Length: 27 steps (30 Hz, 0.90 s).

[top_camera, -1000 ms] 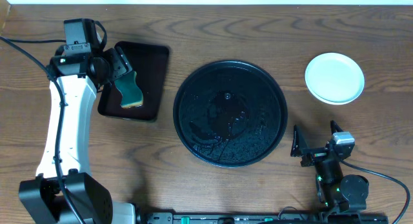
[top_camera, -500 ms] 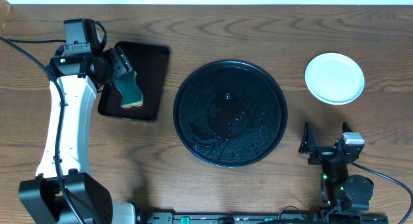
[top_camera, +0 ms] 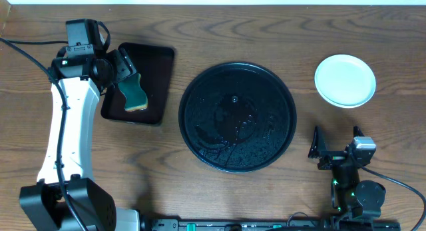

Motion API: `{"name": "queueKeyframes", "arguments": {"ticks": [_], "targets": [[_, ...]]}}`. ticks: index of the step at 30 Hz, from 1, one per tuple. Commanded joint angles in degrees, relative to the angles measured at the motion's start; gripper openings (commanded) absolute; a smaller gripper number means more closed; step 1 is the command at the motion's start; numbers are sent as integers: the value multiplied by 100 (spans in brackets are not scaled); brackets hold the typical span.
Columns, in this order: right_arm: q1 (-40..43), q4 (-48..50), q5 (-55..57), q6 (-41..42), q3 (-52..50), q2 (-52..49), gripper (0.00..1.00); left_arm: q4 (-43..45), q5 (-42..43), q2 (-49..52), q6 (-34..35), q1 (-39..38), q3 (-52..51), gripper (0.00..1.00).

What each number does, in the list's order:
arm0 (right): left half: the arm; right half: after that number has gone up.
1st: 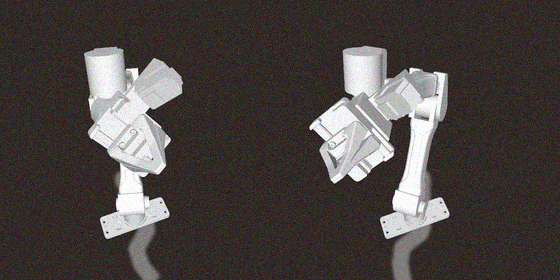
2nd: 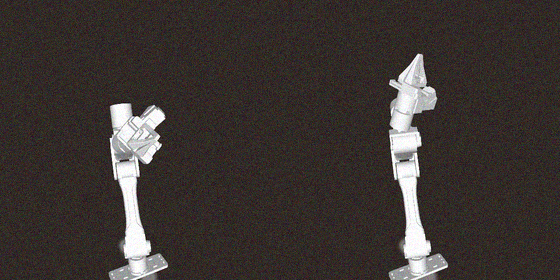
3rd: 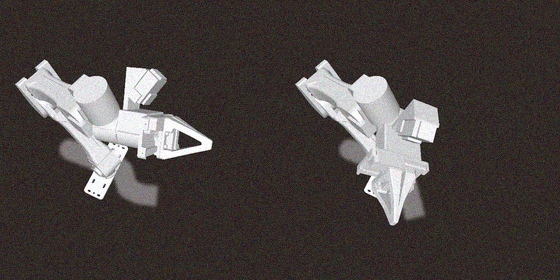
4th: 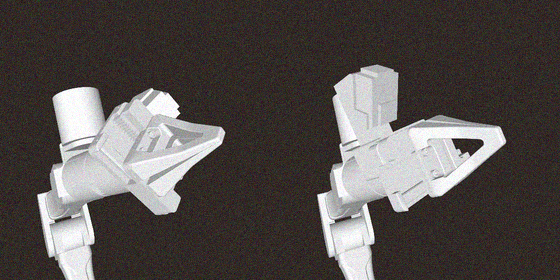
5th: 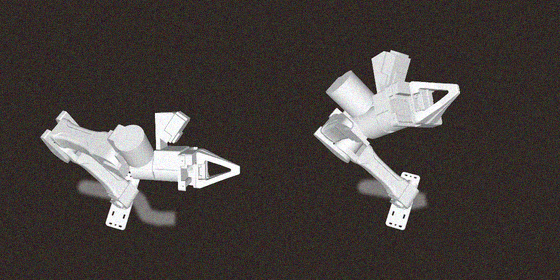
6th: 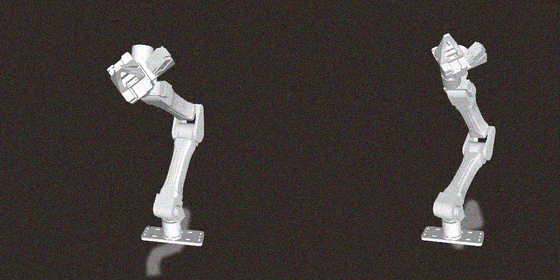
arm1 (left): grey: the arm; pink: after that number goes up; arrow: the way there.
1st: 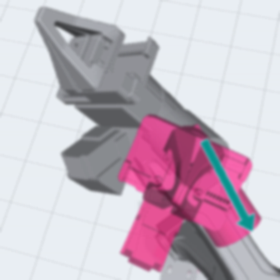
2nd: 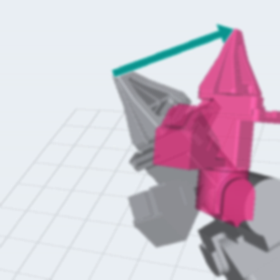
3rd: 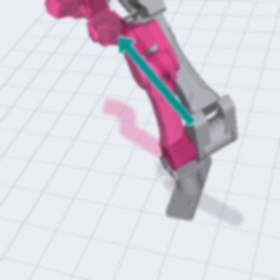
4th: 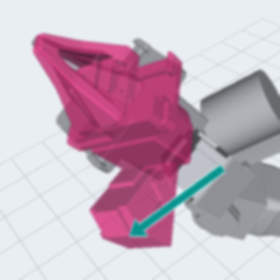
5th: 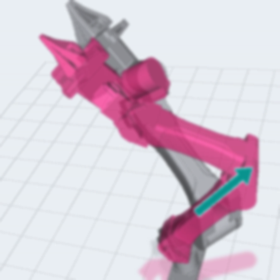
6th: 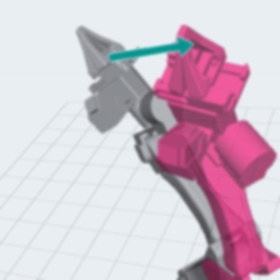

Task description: Clean dirty plates on tray and stack at the side

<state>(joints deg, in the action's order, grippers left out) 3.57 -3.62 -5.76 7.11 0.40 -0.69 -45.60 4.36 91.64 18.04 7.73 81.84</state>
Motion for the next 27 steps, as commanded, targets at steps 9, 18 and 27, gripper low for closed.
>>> {"name": "queueKeyframes", "arguments": {"ticks": [9, 18, 27], "targets": [[31, -26, 35, -79, -9, 42, 99, -2, -7, 31, -20, 28, 46, 80], [31, -26, 35, -79, -9, 42, 99, -68, -243, 39, -24, 28, 44, 79], [31, -26, 35, -79, -9, 42, 99, -122, -31, -101, -162, -111, -452, 80]]}}
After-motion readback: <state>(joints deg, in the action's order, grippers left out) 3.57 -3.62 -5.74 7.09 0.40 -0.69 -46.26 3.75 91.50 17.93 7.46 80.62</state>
